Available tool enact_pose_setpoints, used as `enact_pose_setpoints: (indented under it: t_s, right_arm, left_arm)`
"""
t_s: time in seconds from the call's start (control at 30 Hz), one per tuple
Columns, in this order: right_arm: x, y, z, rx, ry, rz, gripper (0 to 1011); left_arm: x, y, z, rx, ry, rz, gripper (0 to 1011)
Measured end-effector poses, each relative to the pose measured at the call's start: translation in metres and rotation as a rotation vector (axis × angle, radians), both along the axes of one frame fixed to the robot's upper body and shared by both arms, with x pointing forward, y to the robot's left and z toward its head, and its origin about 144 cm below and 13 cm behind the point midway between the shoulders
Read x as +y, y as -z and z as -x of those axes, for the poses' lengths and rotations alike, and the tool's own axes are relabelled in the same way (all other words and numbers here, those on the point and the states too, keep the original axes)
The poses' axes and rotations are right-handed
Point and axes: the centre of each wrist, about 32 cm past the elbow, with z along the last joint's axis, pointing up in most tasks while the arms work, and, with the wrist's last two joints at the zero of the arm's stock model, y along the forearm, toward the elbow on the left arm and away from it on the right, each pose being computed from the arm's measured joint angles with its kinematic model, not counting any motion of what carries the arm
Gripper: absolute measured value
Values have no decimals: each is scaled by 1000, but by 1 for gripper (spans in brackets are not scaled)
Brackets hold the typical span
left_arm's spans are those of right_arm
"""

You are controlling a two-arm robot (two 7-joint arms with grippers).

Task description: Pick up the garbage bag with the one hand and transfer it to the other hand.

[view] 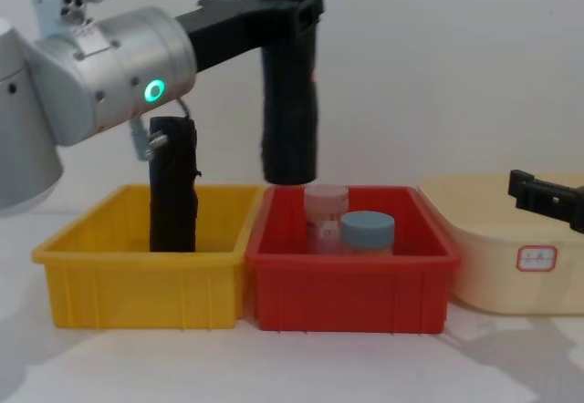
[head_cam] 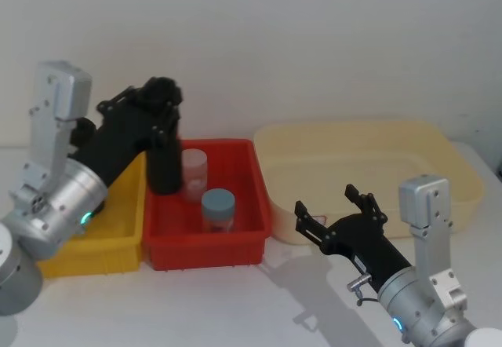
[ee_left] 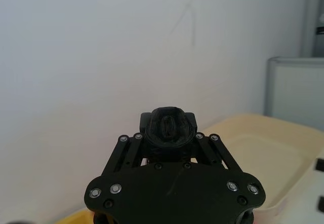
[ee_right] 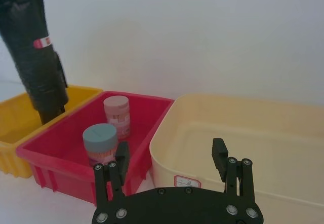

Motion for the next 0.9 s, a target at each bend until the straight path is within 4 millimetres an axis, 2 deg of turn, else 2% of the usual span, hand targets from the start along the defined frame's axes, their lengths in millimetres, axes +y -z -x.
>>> enact_pose_setpoints:
  t_s: [0.2,0.47,0.9]
  right_arm:
    - [0,0,0,0,0,0,1000]
    - [0,0,0,0,0,0,1000]
    - [0,0,0,0,0,0,1000]
  left_arm:
    - [-14,-9,-5,-1,78,3,365]
    - [-43,-17,-16,16,218,4,364]
    - [-74,-17,-23,61,339,5,364]
